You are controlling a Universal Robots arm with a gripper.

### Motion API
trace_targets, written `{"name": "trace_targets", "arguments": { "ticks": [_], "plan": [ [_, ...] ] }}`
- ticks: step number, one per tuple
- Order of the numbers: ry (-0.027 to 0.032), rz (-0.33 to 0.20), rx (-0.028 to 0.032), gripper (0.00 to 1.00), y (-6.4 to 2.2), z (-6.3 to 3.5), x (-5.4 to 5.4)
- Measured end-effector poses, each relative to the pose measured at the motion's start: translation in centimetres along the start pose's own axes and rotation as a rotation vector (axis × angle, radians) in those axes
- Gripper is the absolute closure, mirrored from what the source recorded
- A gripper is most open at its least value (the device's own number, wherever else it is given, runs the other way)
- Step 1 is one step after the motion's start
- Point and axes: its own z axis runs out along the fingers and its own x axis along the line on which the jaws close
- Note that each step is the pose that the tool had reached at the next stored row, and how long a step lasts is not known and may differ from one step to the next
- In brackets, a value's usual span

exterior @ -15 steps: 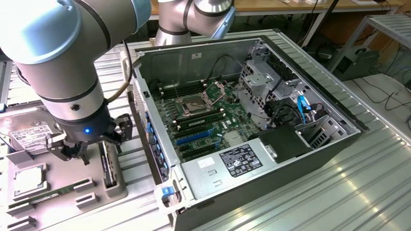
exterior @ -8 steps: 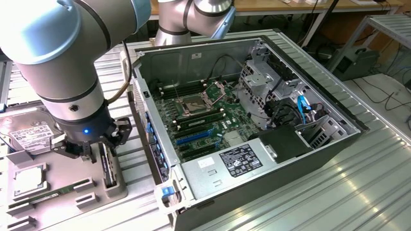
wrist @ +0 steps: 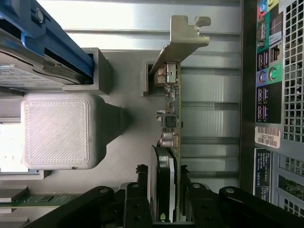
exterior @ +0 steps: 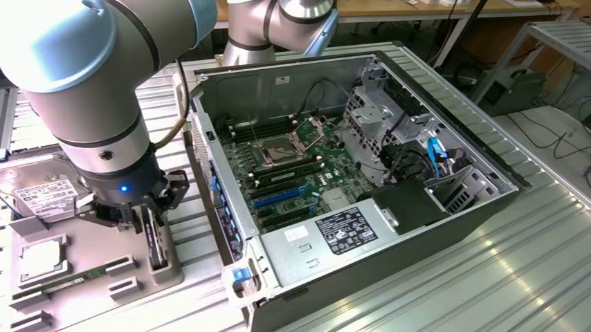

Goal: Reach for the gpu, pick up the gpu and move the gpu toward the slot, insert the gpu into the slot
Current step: 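Pick up the gpu and move the gpu toward the slot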

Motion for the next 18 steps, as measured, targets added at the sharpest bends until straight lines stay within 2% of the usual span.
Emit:
{"name": "trace_targets", "arguments": {
  "ticks": [3,4,5,7,16,18],
  "plan": [
    [0.0000,0.000,-0.0001,0.64,0.00,0.00,0.00],
    [0.0001,0.000,0.0000,0.65,0.00,0.00,0.00],
    [0.0000,0.000,0.0000,0.72,0.00,0.00,0.00],
    [0.0000,0.000,-0.0001,0.73,0.00,0.00,0.00],
    [0.0000,0.000,0.0000,0.73,0.00,0.00,0.00],
    [-0.0001,0.000,-0.0001,0.73,0.02,-0.30,-0.01]
  ]
}}
